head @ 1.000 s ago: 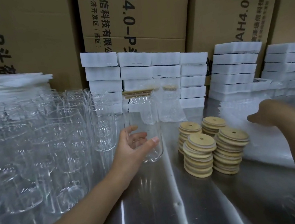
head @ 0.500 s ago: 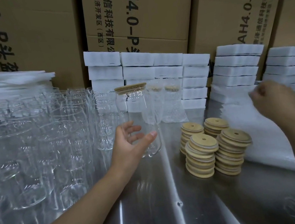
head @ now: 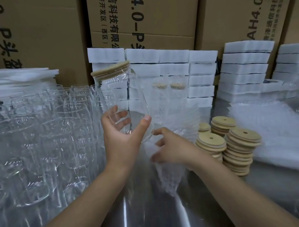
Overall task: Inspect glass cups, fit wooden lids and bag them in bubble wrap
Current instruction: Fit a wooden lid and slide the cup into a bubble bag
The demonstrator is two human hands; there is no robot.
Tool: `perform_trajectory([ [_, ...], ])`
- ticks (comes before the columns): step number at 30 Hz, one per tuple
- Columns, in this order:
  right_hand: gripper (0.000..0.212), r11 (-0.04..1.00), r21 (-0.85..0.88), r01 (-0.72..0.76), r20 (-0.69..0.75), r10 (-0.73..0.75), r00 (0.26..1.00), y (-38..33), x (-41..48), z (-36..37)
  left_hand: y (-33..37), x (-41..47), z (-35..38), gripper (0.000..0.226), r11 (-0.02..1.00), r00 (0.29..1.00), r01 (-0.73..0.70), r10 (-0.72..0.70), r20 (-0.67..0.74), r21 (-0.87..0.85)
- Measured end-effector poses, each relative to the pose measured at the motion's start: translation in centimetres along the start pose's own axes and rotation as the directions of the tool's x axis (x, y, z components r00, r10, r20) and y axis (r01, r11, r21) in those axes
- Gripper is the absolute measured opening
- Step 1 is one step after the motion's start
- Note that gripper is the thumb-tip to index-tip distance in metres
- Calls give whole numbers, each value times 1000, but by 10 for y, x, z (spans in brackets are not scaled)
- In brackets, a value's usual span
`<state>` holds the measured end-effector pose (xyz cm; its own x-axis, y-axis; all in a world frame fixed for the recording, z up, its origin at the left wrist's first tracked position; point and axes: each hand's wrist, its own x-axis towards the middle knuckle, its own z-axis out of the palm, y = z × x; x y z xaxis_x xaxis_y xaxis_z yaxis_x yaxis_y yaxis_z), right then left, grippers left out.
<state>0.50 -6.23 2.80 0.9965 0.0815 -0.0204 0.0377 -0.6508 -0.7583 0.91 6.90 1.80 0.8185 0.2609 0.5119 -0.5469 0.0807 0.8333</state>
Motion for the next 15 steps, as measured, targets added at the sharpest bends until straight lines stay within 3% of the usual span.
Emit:
perform_trajectory([
  [2,65,998,-48,51,39,-49,998,7,3,5,0,0,0,77,1000,1000,9,-9,5,3],
  [5,34,985,-109,134,-73,-142,987,16,7,9,-1,-2,1,76,1000,1000,15,-15,16,5],
  [8,13,984,48,172,-215,-158,964,22,8,11,0,-2,1,75,1000,1000,25,-25,15,3],
  [11,6,968,150,203,-260,-159,952,22,9,12,-1,-2,1,76,1000,1000,28,-28,5,-8],
  [15,17,978,76,197,-182,-180,967,20,11,13,-2,-2,1,80,999,999,34,-34,3,-11],
])
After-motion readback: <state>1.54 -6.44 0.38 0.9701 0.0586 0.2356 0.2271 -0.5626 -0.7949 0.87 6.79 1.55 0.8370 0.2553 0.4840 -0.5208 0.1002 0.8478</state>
